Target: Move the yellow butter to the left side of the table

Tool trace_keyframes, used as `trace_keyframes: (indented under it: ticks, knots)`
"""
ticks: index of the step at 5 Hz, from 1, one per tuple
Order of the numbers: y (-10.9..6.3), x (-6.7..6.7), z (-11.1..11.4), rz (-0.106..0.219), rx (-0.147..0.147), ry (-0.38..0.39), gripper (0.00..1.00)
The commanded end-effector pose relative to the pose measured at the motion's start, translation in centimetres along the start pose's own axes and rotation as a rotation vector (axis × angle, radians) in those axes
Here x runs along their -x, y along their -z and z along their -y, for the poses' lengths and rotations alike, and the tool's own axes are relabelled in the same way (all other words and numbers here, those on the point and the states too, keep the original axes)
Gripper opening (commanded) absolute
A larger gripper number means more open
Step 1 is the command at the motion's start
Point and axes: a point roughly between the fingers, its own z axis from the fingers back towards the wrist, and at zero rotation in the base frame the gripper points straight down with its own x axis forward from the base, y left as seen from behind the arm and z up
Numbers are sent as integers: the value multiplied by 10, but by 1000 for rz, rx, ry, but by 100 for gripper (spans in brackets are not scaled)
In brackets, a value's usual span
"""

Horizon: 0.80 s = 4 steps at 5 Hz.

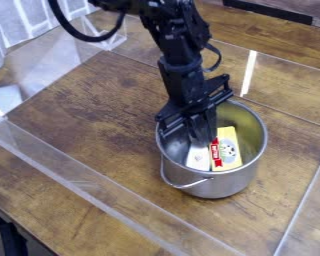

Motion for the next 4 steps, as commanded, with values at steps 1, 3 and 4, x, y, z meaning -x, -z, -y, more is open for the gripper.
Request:
trace_keyframes:
  ticks: [1, 3, 4]
  knots:
    - [-34, 13, 7, 17, 66, -5, 0]
    - [-63, 17, 11, 34, 91, -57, 0]
    - [-73, 18, 18, 45, 100, -74, 0]
